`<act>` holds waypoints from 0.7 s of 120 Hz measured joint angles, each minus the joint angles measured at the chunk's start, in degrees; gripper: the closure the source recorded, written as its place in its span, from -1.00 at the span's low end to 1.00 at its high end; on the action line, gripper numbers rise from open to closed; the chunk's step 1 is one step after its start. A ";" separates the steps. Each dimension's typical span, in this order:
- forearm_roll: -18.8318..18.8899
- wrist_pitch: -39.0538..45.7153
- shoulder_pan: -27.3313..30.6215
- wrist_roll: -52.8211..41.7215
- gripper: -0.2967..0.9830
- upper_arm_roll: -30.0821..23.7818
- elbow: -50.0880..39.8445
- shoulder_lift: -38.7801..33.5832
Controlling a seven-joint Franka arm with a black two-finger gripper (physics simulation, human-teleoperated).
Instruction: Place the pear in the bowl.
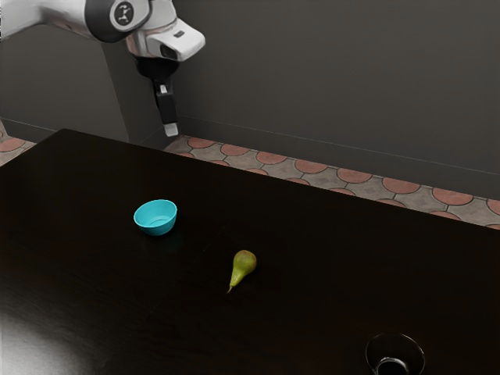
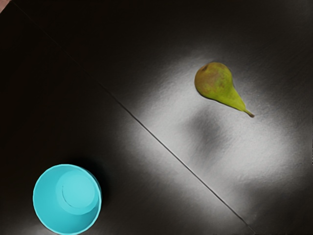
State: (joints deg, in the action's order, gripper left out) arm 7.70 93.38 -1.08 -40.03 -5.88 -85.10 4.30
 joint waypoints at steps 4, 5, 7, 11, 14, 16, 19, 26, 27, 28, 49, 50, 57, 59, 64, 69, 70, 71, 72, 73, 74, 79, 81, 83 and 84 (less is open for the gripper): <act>-0.25 0.01 0.03 -0.55 -0.54 0.00 0.00 0.29; -0.31 0.01 0.03 -0.69 -0.54 0.01 0.00 0.37; -0.40 0.01 0.05 -0.95 -0.54 0.03 0.00 0.49; -0.56 0.01 0.13 -1.45 -0.54 0.05 0.00 0.62; -0.66 0.02 0.21 -1.82 -0.54 0.06 0.00 0.67; -0.71 0.02 0.25 -2.05 -0.54 0.07 0.00 0.69; -0.80 0.02 0.33 -2.39 -0.54 0.06 -0.03 0.69; -0.95 0.03 0.37 -3.14 -0.54 0.07 -0.41 1.15; -0.97 0.03 0.38 -3.24 -0.54 0.07 -0.50 1.21; -0.99 0.03 0.38 -3.34 -0.54 0.07 -0.58 1.26; -5.63 1.07 -0.01 -1.66 -0.54 0.14 -10.89 -1.92; -5.87 1.32 -0.08 -1.39 -0.53 0.14 -11.67 -2.11; -7.31 3.91 -0.63 0.93 -0.53 0.16 -17.65 -3.53; -7.60 4.68 -0.82 1.73 -0.53 0.17 -18.87 -3.71; -8.11 6.37 -1.34 3.70 -0.54 0.17 -20.69 -3.67; -8.43 7.75 -1.90 5.55 -0.54 0.17 -21.62 -3.08; -8.48 7.99 -2.01 5.91 -0.54 0.17 -21.76 -2.97; -8.52 8.23 -2.13 6.26 -0.54 0.17 -21.89 -2.84; -8.55 8.45 -2.25 6.61 -0.54 0.17 -22.01 -2.73; -8.57 8.67 -2.37 6.95 -0.54 0.17 -22.10 -2.59; -8.58 8.87 -2.50 7.29 -0.54 0.17 -22.18 -2.46; -8.36 9.78 -3.13 8.87 -0.54 0.17 -22.57 -2.07; -8.22 10.14 -3.37 9.48 -0.54 0.17 -22.72 -1.90; -8.09 10.60 -3.62 10.09 -0.54 0.17 -22.88 -1.74; -8.03 10.87 -3.73 10.40 -0.54 0.17 -23.02 -1.69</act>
State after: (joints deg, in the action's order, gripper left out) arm -0.33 104.25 -4.81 -29.63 -5.71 -108.12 2.61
